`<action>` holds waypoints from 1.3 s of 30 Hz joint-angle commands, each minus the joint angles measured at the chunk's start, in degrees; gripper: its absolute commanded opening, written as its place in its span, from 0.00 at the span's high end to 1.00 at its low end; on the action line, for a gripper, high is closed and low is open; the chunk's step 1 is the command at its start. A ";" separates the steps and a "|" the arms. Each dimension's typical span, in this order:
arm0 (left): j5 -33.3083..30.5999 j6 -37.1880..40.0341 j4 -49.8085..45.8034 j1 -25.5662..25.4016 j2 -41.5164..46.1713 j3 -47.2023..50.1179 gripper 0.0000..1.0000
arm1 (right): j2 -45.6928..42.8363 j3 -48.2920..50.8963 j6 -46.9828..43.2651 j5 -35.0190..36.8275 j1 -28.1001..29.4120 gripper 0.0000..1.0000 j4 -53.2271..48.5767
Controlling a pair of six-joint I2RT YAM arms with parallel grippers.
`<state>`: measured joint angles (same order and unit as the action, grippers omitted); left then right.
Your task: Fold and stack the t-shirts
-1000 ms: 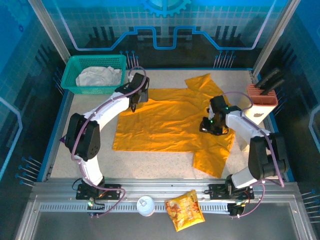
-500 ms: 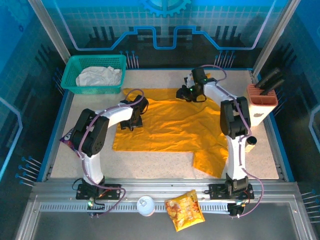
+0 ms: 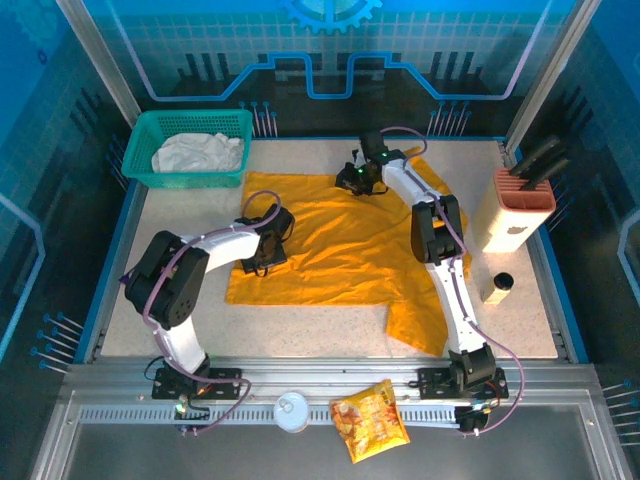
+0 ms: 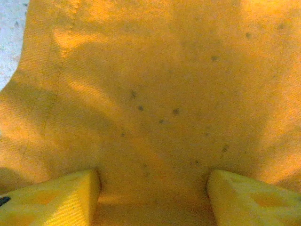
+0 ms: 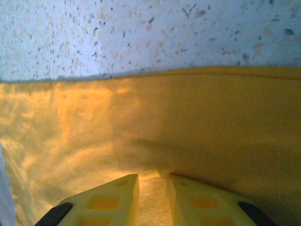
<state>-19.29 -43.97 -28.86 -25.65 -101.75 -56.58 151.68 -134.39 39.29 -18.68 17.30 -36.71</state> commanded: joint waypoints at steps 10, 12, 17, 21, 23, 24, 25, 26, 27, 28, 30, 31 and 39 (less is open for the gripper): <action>1.75 1.71 -12.57 -0.64 -5.22 -1.43 0.21 | 2.96 -0.10 7.49 8.03 -0.31 0.74 -0.65; 0.62 3.33 -14.24 0.03 -7.27 -6.42 0.19 | 3.78 -1.12 7.91 7.53 -0.74 0.74 -0.73; -2.28 6.00 -16.95 0.97 -7.95 -15.37 0.14 | 4.90 -5.12 5.38 1.91 -1.09 0.71 -0.53; -7.70 8.26 -22.85 1.00 -3.06 -22.59 0.07 | -1.80 -3.51 0.95 -2.00 -0.56 0.62 1.65; -11.13 8.97 -26.98 1.11 0.27 -26.00 0.03 | -7.18 -1.48 -1.57 -1.84 -0.16 0.56 1.86; -13.18 9.13 -29.27 1.19 2.39 -27.45 0.01 | -10.29 -0.18 -2.97 -1.49 -0.05 0.54 1.65; -14.72 9.16 -31.18 1.42 4.23 -28.37 0.01 | -13.09 1.05 -4.17 -1.14 -0.06 0.52 1.24; -16.16 9.11 -33.12 1.86 6.34 -29.03 0.01 | -16.63 3.03 -5.57 -0.50 0.08 0.51 0.60; -17.10 9.07 -34.85 2.62 8.56 -29.16 0.01 | -20.51 5.54 -6.86 0.51 0.08 0.50 0.07; -17.35 9.14 -35.91 3.38 10.56 -28.85 0.01 | -24.04 8.10 -7.91 1.41 0.09 0.50 -0.25; -16.81 9.57 -37.09 5.48 15.04 -27.16 0.01 | -32.46 17.78 -9.83 4.16 0.10 0.49 0.04; -16.40 9.74 -37.27 6.37 16.77 -25.98 0.01 | -36.19 22.24 -10.50 5.69 0.05 0.49 0.52; -6.12 9.93 -34.61 8.95 25.24 -13.80 0.15 | -65.26 58.89 -13.84 15.38 -2.10 0.50 -1.14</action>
<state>-30.70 -34.59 -62.30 -16.97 -77.01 -74.78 88.55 -84.47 28.03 -8.27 16.40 -32.82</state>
